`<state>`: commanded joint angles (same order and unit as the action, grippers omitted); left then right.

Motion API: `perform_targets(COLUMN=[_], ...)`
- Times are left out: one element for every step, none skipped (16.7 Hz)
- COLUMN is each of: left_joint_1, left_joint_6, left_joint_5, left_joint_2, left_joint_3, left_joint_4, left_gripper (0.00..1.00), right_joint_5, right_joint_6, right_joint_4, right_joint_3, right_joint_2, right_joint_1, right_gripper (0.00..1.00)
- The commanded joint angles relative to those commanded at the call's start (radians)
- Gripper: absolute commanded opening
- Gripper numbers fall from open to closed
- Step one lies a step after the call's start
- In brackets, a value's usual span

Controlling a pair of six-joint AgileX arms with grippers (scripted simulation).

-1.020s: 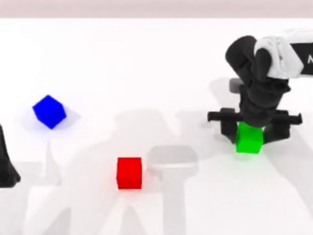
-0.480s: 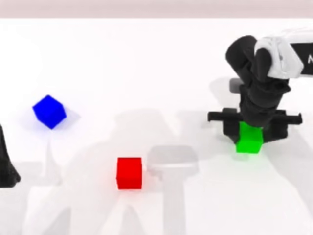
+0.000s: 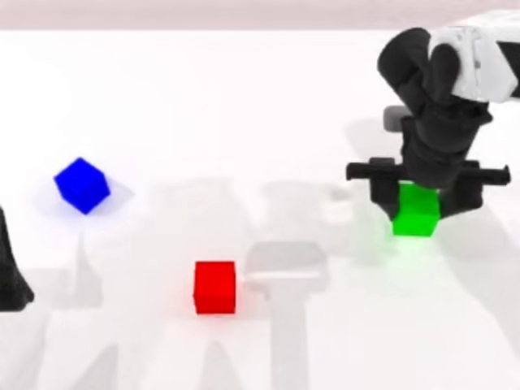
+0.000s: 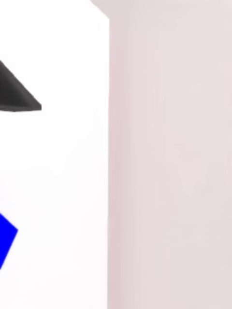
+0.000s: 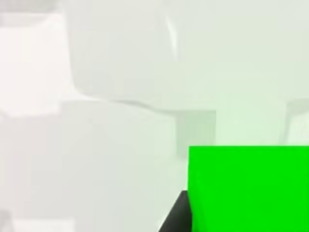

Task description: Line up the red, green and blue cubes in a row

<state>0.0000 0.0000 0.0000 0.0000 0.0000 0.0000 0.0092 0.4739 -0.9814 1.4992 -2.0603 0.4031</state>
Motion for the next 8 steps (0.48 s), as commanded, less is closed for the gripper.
perform_targets(left_joint_1=[0.000,0.000,0.000,0.000,0.000,0.000,0.000,0.000], left_joint_6=[0.000,0.000,0.000,0.000,0.000,0.000,0.000,0.000], left_joint_5=[0.000,0.000,0.000,0.000,0.000,0.000,0.000,0.000], left_joint_2=[0.000,0.000,0.000,0.000,0.000,0.000,0.000,0.000], left_joint_3=[0.000,0.000,0.000,0.000,0.000,0.000,0.000,0.000], left_joint_4=[0.000,0.000,0.000,0.000,0.000,0.000,0.000,0.000], left_gripper=[1.00,1.00,1.00,1.00,1.00,1.00,1.00,1.00], right_joint_5=[0.001,0.002,0.004,0.004,0.005,0.005,0.005,0.004], right_joint_6=[0.000,0.000,0.000,0.000,0.000,0.000,0.000,0.002], right_joint_4=[-0.037,-0.069,-0.093,-0.106,-0.109,-0.109,-0.109,-0.107], right_joint_3=[0.022,0.040,0.054,0.062,0.064,0.064,0.064,0.061], right_joint_2=[0.013,0.024,0.034,0.040,0.041,0.041,0.041,0.037], right_joint_1=[0.001,0.001,0.001,0.001,0.001,0.001,0.001,-0.003], right_gripper=[0.00,0.00,0.00,0.00,0.00,0.00,0.00,0.00])
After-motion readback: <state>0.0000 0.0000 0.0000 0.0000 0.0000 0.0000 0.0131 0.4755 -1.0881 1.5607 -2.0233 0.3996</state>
